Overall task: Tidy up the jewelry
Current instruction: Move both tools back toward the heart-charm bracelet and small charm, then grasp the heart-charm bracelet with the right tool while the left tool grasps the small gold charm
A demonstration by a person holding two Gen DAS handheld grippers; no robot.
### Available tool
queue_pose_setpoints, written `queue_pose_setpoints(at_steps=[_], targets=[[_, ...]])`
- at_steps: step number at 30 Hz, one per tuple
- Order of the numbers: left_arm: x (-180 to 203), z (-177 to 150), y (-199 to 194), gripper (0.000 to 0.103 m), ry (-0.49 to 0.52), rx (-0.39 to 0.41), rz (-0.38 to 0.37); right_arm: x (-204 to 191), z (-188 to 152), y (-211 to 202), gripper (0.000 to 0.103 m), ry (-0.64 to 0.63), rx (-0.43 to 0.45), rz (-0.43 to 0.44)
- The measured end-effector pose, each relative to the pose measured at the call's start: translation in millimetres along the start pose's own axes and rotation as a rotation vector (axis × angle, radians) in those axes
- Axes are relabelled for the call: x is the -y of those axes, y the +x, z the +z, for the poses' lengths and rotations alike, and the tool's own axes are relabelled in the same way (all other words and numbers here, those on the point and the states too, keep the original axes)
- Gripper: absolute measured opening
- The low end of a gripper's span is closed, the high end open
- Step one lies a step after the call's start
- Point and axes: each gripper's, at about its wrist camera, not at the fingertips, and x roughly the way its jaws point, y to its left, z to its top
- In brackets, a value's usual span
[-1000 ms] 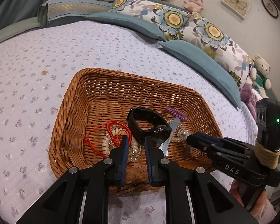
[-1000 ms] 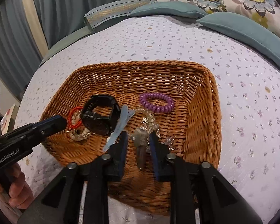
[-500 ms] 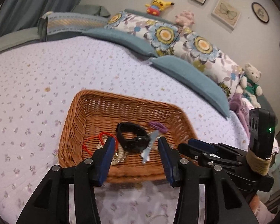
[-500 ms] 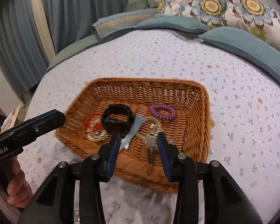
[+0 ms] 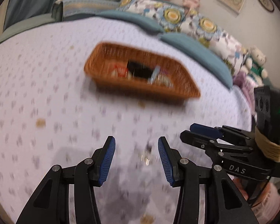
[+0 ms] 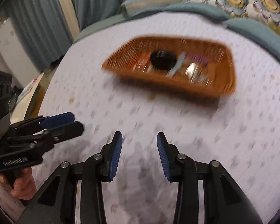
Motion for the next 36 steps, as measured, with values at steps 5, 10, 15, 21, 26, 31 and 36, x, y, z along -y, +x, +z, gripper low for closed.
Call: queue_pose_setpoints(at_steps=[5, 10, 15, 21, 26, 31, 36], targets=[[-7, -28, 16, 0.049, -0.026, -0.052, 0.009, -23, -17, 19, 0.042, -0.112, -0.053, -0.017], [-12, -32, 22, 0.049, -0.043, -0.054, 0.003, -22, -20, 34, 0.042, -0.108, -0.077, -0.025], [-6, -31, 29, 0.047, -0.044, -0.058, 0.002, -22, -15, 47, 0.041, -0.105, -0.09, -0.054], [5, -27, 37, 0.047, -0.011, -0.067, -0.01, -10, -10, 51, 0.038, -0.07, -0.09, -0.094], [12, -24, 45, 0.047, 0.014, -0.077, 0.008, 9, -7, 48, 0.037, -0.027, -0.089, -0.121], [12, -21, 51, 0.047, 0.013, -0.076, 0.022, 22, -5, 44, 0.037, 0.003, -0.08, -0.083], [22, -21, 58, 0.046, 0.07, -0.077, 0.092, 30, -1, 44, 0.037, 0.047, -0.069, -0.03]])
